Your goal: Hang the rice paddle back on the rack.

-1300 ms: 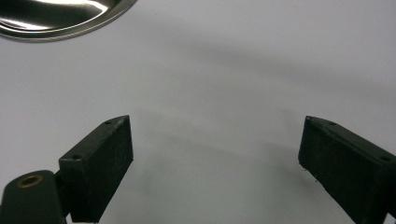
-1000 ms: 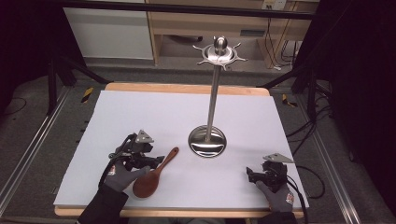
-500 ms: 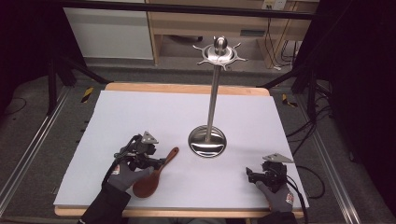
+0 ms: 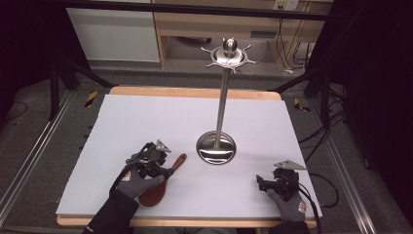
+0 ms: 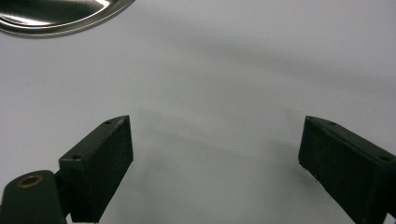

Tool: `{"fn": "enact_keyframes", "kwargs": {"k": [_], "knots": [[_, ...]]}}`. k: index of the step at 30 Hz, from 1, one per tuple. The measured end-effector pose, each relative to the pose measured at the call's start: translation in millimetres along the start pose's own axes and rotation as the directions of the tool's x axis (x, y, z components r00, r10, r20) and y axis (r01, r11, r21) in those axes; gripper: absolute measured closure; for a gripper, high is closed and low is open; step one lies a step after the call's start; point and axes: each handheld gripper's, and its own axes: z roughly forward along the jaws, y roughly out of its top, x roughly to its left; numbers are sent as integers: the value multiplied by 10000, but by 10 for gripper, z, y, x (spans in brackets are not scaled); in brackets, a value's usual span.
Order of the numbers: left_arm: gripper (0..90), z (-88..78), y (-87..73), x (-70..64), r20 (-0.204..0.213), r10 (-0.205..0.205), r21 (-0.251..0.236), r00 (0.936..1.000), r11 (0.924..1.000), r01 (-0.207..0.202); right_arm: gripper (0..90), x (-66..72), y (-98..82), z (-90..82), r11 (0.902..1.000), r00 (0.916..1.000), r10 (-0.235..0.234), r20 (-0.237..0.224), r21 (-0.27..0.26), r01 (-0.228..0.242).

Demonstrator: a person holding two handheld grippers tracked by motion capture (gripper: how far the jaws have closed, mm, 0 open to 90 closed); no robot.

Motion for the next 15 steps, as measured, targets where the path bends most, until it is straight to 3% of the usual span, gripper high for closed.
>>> {"fn": "enact_keyframes", "kwargs": {"k": [15], "knots": [[583, 153, 2, -39, 61, 135, 887, 9999, 9960, -140, 105, 4, 1, 5, 10000, 10000, 0, -15, 75, 0]]}}
